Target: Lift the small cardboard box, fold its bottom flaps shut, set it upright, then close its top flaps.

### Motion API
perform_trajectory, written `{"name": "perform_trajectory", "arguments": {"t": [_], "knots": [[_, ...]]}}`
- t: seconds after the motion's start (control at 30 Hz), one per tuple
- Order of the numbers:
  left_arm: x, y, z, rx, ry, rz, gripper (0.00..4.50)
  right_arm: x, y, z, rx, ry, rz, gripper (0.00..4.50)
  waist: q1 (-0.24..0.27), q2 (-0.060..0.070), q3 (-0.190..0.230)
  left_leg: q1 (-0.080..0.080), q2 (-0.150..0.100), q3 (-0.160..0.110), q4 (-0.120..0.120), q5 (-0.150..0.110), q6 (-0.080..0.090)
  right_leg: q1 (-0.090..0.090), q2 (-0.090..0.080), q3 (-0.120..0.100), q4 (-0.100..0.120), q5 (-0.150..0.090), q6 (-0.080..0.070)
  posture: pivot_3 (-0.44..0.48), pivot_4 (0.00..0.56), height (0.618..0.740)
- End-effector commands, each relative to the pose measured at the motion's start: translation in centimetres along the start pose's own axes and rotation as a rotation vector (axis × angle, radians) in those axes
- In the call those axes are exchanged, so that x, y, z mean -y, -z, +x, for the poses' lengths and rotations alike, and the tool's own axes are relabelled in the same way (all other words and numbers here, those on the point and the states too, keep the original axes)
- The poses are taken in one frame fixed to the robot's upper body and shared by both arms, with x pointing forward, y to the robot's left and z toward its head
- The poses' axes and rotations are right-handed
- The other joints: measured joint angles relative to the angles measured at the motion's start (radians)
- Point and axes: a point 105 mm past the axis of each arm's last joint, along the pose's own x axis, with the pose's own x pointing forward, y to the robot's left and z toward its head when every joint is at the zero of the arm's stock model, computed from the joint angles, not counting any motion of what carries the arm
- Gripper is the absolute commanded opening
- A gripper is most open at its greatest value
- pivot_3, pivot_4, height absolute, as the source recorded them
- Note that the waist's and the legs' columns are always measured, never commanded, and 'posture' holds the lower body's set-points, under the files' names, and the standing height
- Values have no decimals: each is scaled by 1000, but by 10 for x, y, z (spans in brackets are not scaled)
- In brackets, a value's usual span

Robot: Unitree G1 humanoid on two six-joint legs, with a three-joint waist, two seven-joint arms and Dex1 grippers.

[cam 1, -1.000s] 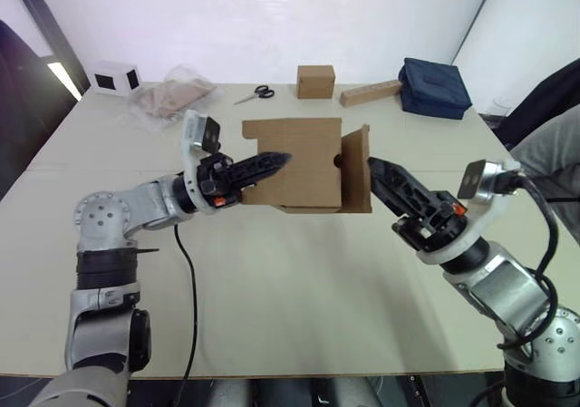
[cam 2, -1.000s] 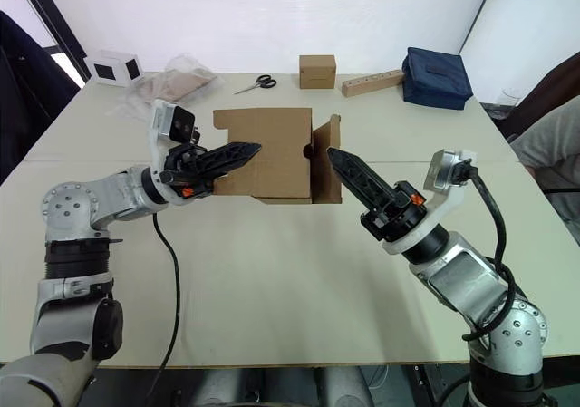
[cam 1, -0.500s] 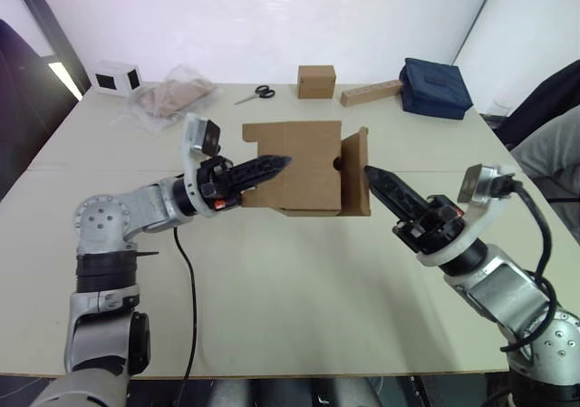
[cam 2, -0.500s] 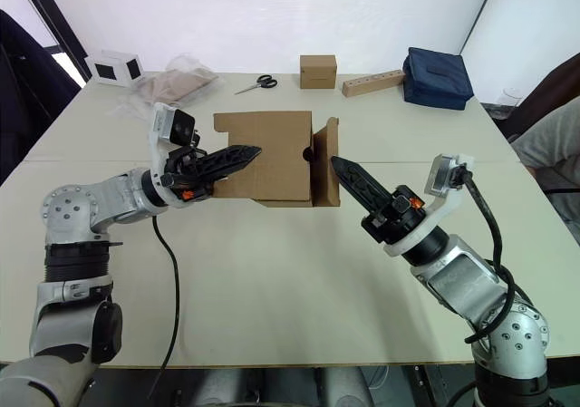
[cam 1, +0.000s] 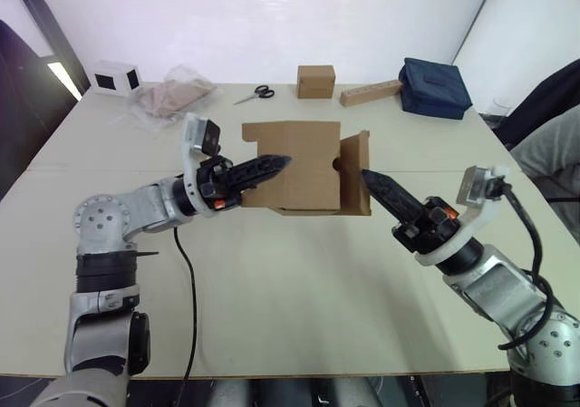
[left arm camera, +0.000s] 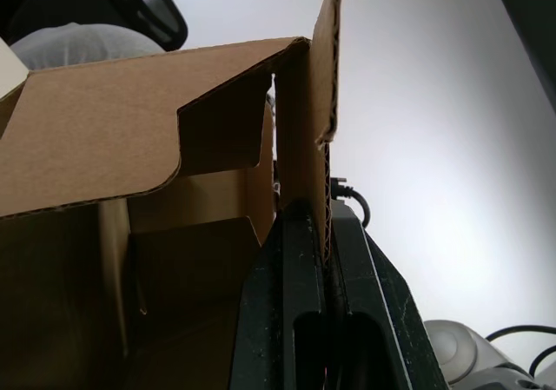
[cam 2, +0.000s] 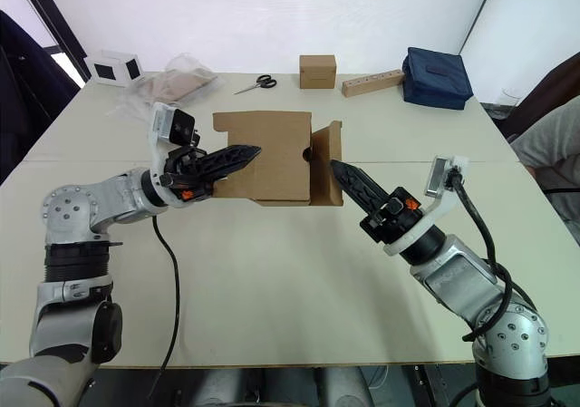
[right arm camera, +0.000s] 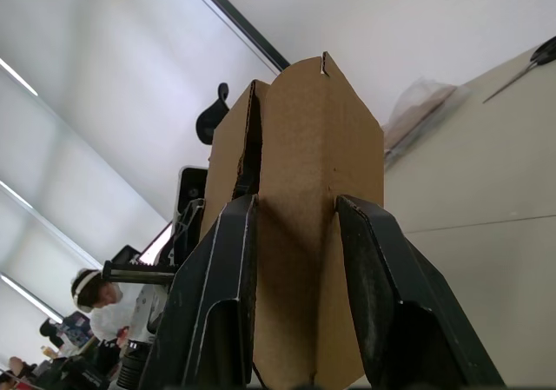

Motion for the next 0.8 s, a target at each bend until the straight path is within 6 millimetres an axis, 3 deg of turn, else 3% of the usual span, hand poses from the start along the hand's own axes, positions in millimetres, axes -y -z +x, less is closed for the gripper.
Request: {"name": "perform_trajectory", "arguments": {"t": [0.03, 0.3, 0.8], "knots": [[12, -1, 4, -8, 45, 31, 0, -9, -3, 1, 9, -34, -41, 1437, 0, 0, 0, 0, 0, 0, 0, 0, 0, 0, 0, 0, 0, 0, 0, 0, 150, 740], [9, 0, 5, -7, 39, 28, 0, -9, -3, 5, 21, -12, -100, 1437, 0, 0, 0, 0, 0, 0, 0, 0, 0, 0, 0, 0, 0, 0, 0, 0, 150, 740], [8, 2, 3, -5, 34, 23, 0, -25, -7, 5, 35, -74, -51, 1437, 0, 0, 0, 0, 0, 0, 0, 0, 0, 0, 0, 0, 0, 0, 0, 0, 150, 740]]}}
